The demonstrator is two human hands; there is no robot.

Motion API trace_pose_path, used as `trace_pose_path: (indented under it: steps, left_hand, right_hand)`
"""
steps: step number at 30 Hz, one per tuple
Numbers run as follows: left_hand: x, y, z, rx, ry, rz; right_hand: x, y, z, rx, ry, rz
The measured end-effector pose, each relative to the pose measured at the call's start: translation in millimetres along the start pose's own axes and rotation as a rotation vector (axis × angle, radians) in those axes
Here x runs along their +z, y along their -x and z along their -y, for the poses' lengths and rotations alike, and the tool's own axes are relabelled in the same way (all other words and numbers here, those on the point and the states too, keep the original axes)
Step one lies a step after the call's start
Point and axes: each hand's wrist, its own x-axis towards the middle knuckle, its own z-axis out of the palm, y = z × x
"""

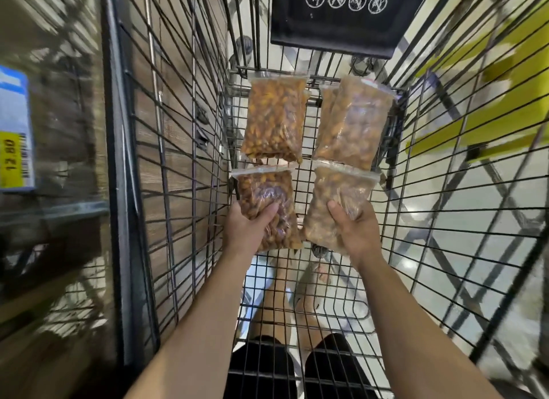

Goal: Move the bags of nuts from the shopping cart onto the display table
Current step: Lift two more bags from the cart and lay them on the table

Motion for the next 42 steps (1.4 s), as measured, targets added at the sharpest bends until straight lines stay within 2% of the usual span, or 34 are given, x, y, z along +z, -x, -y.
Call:
trace_pose_path:
  steps: [4,11,16,19,28,39,42]
  left_hand:
    - [-7,21,1,0.039,-0.007,0.002]
    - [-30,97,-21,0.076,-0.052,0.022]
    - [-51,161,-22,0.189,0.094,-0.094]
    - [-65,205,-22,0.310,0.098,-0.135]
    - [-111,330,-2,0.471,0.191,-0.332]
    - [-177,433,38,0.570,0.340,-0.468]
    - [-204,454,58,0.617,0.383,-0.582]
  right_hand:
    - [-14,16,-2,-0.079,0.012,0.018]
    - [-44,79,42,-0.136,-0.058,0.130]
    - [-67,133,78,-0.258,-0.042,0.187]
    - [-83,165,93,-0.357,0.016,0.225]
    - [-120,266,127,-0.503,0.164,0.361]
    - [-91,379,161,-0.706,0.265,0.554]
    - [-76,410,166,-0.762,0.269,0.597]
